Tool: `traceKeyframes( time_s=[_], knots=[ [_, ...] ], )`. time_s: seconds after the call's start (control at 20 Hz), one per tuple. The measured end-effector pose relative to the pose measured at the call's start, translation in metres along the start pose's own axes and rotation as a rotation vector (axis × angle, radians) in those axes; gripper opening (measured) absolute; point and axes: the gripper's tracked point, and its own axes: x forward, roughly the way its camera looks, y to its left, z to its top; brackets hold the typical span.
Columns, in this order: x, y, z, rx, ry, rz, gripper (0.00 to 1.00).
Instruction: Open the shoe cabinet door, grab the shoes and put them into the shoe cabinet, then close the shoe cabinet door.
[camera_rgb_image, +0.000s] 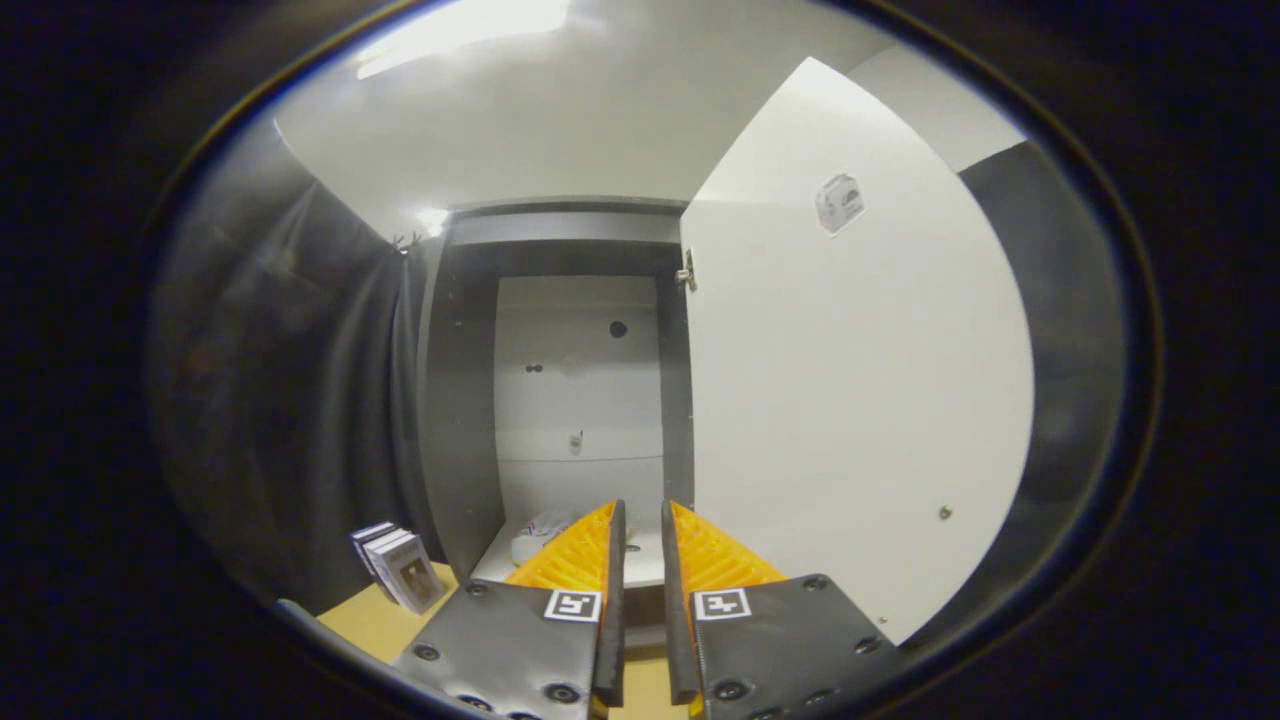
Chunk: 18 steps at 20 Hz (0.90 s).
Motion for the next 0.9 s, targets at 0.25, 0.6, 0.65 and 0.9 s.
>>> traceKeyframes(
  time_s=[0.25,0.6,0.65,0.9],
  knots=[
    [-0.042,-0.036,0.014,-0.011,-0.002,0.060,0.19],
    [-0.098,-0.087,0.013,0.000,0.010,0.085,0.19],
    [-0.103,-0.095,0.014,0.004,0.010,0.080,0.19],
    [-0.114,-0.134,0.009,0.015,0.017,0.024,0.19]
  ],
)
